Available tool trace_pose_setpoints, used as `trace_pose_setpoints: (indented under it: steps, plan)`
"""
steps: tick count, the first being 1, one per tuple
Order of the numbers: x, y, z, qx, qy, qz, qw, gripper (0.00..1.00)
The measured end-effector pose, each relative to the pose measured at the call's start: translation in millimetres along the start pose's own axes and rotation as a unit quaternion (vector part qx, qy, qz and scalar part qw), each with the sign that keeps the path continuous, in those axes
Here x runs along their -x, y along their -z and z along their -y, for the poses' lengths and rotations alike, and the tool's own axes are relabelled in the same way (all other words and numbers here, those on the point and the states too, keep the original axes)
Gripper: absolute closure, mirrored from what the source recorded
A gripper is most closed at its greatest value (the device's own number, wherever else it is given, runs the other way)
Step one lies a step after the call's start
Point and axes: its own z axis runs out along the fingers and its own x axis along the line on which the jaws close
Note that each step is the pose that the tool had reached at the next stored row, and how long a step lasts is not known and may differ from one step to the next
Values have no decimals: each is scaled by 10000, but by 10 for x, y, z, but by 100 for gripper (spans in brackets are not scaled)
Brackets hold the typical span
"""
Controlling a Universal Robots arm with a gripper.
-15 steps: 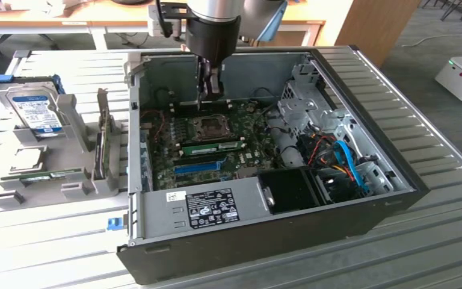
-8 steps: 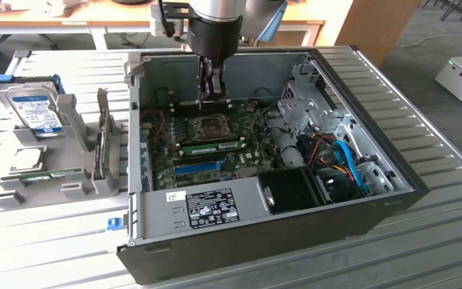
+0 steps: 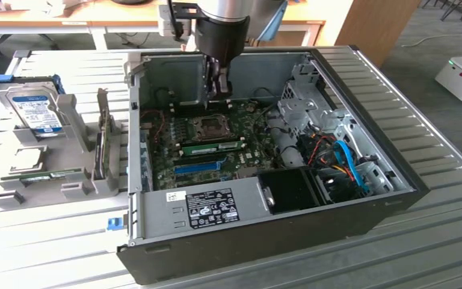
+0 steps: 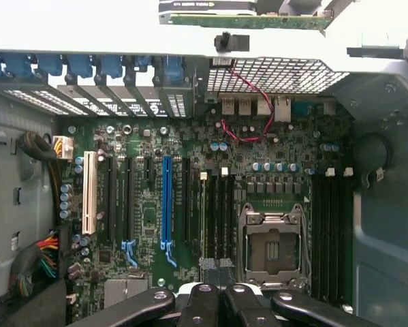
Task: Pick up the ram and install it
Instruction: 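Press down the ram until it locks into place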
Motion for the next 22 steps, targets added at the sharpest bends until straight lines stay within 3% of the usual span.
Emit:
trace_pose_setpoints:
  steps: [15, 22]
  plan:
    - [2, 8, 182, 4, 0, 0, 10000, 89]
    - [2, 8, 188, 4, 0, 0, 10000, 89]
